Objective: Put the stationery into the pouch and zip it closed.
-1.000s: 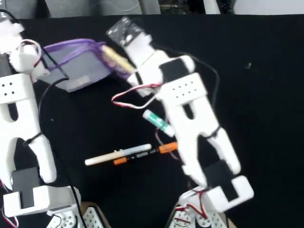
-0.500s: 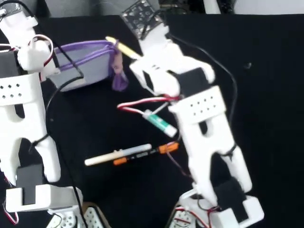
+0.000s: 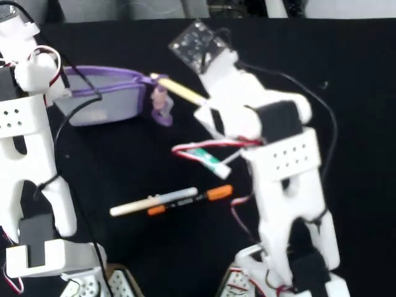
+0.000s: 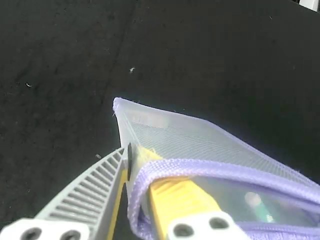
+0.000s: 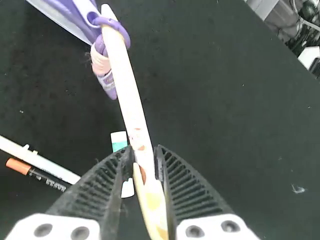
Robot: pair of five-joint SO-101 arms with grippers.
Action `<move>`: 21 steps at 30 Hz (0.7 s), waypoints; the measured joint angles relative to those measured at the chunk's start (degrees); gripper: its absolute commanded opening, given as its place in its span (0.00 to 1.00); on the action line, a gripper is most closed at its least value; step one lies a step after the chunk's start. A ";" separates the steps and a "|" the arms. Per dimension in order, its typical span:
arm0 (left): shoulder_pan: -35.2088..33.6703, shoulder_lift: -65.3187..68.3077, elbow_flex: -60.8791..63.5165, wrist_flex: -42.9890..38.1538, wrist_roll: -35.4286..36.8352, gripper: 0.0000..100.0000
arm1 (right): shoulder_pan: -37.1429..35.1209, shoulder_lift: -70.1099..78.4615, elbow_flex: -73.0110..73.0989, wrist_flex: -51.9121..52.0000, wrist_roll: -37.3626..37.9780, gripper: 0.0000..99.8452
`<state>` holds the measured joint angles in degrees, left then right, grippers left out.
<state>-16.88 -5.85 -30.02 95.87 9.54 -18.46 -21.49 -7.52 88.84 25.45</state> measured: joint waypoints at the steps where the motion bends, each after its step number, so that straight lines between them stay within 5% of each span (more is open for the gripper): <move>1: 0.00 0.00 0.00 -0.18 0.00 0.03 | 0.00 -1.14 0.00 0.53 0.26 0.01; 14: -0.18 0.00 4.66 -6.77 -0.09 0.03 | -1.41 -10.29 0.00 9.85 5.10 0.01; 21: 0.09 0.00 4.66 -6.77 -0.09 0.03 | -1.58 -10.29 1.85 -1.49 -0.97 0.01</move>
<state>-16.79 -5.85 -25.36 89.10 9.45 -20.04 -31.78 -5.67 87.34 24.48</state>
